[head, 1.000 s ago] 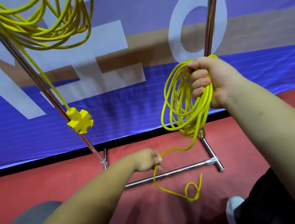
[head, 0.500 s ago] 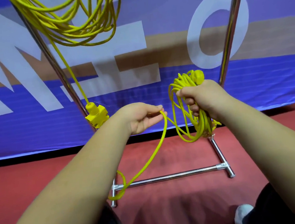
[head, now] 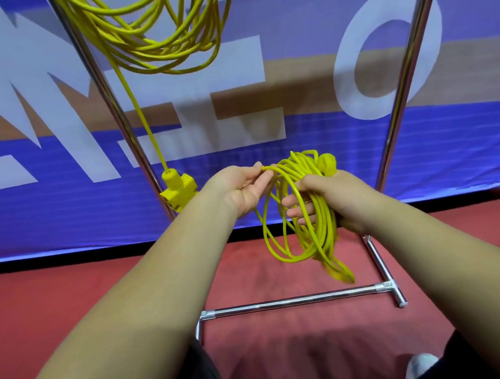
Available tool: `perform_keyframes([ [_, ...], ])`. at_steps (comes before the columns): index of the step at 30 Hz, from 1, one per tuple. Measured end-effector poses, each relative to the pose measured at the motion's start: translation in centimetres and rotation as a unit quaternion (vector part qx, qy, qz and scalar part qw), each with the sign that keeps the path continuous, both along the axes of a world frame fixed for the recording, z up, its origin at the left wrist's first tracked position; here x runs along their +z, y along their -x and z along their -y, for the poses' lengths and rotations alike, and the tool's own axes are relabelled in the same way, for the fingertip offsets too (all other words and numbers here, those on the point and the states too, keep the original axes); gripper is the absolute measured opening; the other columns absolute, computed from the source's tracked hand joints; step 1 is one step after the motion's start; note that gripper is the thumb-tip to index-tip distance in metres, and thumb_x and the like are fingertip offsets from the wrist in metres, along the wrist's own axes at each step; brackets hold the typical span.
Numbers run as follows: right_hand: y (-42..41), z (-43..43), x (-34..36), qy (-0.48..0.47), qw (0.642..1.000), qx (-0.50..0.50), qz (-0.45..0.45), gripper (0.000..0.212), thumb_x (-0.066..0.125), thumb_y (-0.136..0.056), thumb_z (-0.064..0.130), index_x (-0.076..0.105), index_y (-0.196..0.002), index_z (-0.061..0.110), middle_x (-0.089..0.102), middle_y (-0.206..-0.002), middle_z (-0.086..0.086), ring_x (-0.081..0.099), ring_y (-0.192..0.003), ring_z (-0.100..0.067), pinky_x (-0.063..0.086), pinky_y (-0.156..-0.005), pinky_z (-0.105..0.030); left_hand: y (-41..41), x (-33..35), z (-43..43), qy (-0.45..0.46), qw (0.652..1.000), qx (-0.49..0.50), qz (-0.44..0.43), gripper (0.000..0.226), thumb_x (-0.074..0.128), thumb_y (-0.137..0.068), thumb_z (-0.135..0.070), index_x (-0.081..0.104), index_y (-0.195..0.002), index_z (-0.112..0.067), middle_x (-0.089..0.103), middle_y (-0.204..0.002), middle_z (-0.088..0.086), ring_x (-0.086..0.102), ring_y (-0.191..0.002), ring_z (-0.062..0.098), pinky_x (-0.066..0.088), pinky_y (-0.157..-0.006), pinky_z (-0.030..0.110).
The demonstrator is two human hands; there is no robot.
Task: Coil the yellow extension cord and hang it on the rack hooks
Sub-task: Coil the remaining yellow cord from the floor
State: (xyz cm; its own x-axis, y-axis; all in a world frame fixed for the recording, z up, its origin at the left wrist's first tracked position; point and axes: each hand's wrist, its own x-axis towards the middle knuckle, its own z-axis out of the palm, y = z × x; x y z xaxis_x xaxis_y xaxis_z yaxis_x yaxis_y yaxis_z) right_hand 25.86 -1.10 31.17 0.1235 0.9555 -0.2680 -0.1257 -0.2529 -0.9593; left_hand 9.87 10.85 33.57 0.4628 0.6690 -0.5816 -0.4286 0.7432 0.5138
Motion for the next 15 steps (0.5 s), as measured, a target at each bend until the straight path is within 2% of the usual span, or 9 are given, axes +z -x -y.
perform_keyframes([
  [5,1.0,-0.4,-0.2,0.013,0.996,0.0,-0.09,0.02,0.059,-0.103,0.018,0.074,-0.102,0.005,0.079,-0.092,-0.01,0.076,-0.071,-0.02,0.06,-0.058,-0.032,0.8,-0.3,-1.2,-0.018,0.999,0.023,-0.026,0.013,0.056,-0.103,0.004,0.061,-0.112,0.011,0.066,-0.118,0.024,0.065,-0.123,0.038,0.06,-0.086,0.033],
  [7,1.5,-0.5,-0.3,0.009,0.994,-0.004,-0.108,0.019,0.06,-0.103,0.018,0.073,-0.104,0.003,0.077,-0.084,-0.008,0.074,-0.066,-0.016,0.056,-0.053,-0.03,1.2,-0.4,-1.4,-0.038,0.997,0.02,-0.061,0.01,0.057,-0.103,0.001,0.06,-0.106,0.01,0.065,-0.111,0.022,0.068,-0.116,0.034,0.061,-0.081,0.035],
  [9,1.8,-0.6,-0.4,0.011,0.992,-0.015,-0.128,0.02,0.062,-0.102,0.018,0.072,-0.106,0.002,0.076,-0.079,-0.007,0.072,-0.064,-0.016,0.055,-0.053,-0.03,1.5,-0.5,-1.3,-0.077,0.987,-0.024,-0.141,0.017,0.06,-0.104,-0.011,0.057,-0.105,0.006,0.065,-0.103,0.018,0.071,-0.096,0.032,0.063,-0.071,0.04],
  [10,1.8,-0.6,-0.5,0.011,0.99,-0.025,-0.136,0.019,0.062,-0.102,0.017,0.073,-0.106,0.002,0.076,-0.079,-0.007,0.072,-0.064,-0.015,0.056,-0.054,-0.031,1.8,-0.4,-1.1,-0.105,0.97,-0.063,-0.211,0.023,0.061,-0.105,-0.022,0.056,-0.107,0.001,0.067,-0.099,0.015,0.071,-0.086,0.029,0.064,-0.064,0.041],
  [12,1.6,-0.8,-0.6,0.008,0.988,-0.048,-0.147,0.017,0.062,-0.102,0.016,0.073,-0.106,0.003,0.076,-0.081,-0.005,0.073,-0.066,-0.015,0.056,-0.054,-0.031,2.3,-0.3,-0.5,-0.177,0.908,-0.136,-0.356,0.029,0.058,-0.106,-0.036,0.059,-0.105,-0.007,0.071,-0.089,0.007,0.069,-0.073,0.019,0.063,-0.056,0.032],
  [13,1.5,-0.9,-0.5,0.008,0.986,-0.061,-0.153,0.017,0.062,-0.102,0.016,0.072,-0.107,0.004,0.077,-0.082,-0.005,0.073,-0.067,-0.015,0.056,-0.053,-0.03,2.5,-0.2,-0.2,-0.218,0.874,-0.168,-0.401,0.027,0.056,-0.107,-0.034,0.061,-0.106,-0.008,0.072,-0.085,0.005,0.068,-0.069,0.016,0.061,-0.056,0.031],
  [15,1.1,-1.1,-0.5,0.01,0.983,-0.088,-0.162,0.016,0.061,-0.103,0.015,0.072,-0.108,0.005,0.078,-0.084,-0.004,0.075,-0.068,-0.014,0.056,-0.052,-0.027,2.7,-0.2,0.9,-0.283,0.819,-0.261,-0.425,0.017,0.057,-0.104,-0.019,0.062,-0.113,-0.005,0.076,-0.086,0.007,0.072,-0.073,0.019,0.062,-0.063,0.032],
])
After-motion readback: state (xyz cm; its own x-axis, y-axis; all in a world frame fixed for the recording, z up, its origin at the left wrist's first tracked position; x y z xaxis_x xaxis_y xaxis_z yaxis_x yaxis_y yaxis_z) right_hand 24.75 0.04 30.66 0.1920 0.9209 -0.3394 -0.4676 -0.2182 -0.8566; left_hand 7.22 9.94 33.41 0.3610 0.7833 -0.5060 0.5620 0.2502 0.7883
